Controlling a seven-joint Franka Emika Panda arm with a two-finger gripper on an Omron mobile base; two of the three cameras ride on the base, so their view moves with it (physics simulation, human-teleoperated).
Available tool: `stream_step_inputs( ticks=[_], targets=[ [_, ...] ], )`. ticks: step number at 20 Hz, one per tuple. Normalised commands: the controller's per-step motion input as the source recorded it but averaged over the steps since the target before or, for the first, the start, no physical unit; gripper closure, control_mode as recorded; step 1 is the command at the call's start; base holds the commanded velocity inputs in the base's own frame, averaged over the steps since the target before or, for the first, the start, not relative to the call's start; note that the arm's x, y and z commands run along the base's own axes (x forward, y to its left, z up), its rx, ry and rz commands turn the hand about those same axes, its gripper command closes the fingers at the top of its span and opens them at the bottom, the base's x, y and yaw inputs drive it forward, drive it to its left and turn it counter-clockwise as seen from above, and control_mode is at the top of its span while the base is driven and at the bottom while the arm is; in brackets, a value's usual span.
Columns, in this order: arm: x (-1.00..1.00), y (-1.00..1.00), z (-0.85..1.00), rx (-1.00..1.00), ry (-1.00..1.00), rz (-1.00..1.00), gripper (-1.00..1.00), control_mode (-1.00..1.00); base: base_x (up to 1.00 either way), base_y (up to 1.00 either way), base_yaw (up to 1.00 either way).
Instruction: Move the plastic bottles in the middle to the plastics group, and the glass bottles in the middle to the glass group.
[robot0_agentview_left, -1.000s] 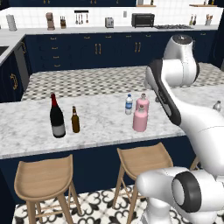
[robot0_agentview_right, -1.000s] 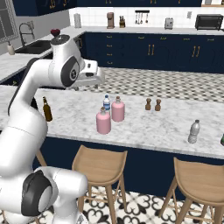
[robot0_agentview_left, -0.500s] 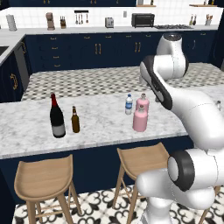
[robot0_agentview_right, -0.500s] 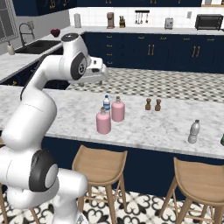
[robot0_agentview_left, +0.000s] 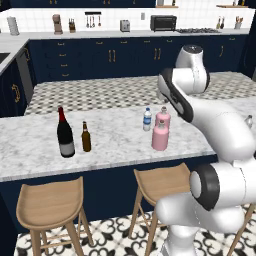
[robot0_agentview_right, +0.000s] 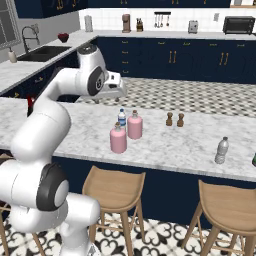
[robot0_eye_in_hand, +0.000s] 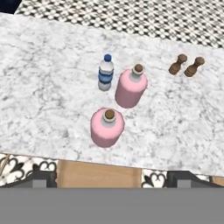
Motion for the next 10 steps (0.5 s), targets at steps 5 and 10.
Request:
stream_step_inputs(
  ticks=[5,10],
  targets=[
    [0.23,0.0,-0.4,0.0,0.0,0.0,-1.0,-1.0,0.0,0.0,0.0],
    [0.29,0.0,-0.46,0.0,0.0,0.0,-1.0,-1.0,0.0,0.0,0.0]
  ],
)
